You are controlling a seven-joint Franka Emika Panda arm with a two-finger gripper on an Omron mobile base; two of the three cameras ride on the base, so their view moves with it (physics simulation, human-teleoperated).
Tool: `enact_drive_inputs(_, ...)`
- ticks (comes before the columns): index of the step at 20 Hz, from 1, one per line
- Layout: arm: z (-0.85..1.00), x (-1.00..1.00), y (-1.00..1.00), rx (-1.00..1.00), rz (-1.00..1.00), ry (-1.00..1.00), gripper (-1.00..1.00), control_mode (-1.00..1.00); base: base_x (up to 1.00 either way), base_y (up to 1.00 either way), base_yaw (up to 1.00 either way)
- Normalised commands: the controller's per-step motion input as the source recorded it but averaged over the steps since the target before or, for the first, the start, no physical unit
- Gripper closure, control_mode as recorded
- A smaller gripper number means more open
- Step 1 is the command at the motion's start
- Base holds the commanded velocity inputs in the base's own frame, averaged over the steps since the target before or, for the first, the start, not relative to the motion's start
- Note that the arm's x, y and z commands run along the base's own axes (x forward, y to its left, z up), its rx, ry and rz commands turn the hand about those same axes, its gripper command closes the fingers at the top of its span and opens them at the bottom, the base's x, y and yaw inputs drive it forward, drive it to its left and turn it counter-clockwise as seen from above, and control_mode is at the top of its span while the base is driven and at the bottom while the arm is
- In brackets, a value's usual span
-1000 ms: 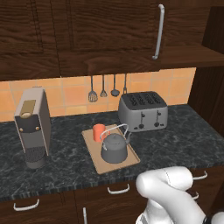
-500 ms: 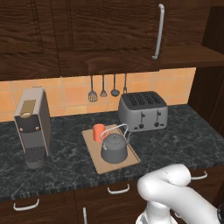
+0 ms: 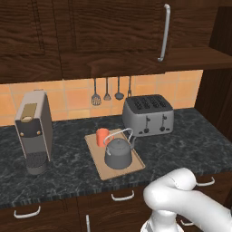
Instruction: Pick the kettle from the counter and place it on the tray. Then pick the mug from the cabinet and place it on the tray. Then close the cabinet doors.
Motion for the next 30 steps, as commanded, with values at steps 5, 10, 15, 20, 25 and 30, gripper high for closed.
enact_drive_inputs(5,0.00,0.56,0.80,0.10,0.02,-0.03,-1.00,-1.00,0.00,0.00,0.00)
enact_drive_inputs(10,0.02,0.58,0.80,0.14,0.00,-0.09,-1.00,-1.00,0.00,0.00,0.00)
enact_drive_inputs(15,0.24,0.66,0.65,0.11,0.00,-0.12,-1.00,-1.00,0.00,0.00,0.00)
enact_drive_inputs(20,0.48,0.75,0.49,0.09,0.00,-0.08,-1.00,-1.00,0.00,0.00,0.00)
enact_drive_inputs(25,0.40,0.74,0.33,0.07,0.00,0.00,-1.00,-1.00,0.00,0.00,0.00)
enact_drive_inputs(30,0.26,0.76,0.19,0.04,0.00,0.05,-1.00,-1.00,0.00,0.00,0.00)
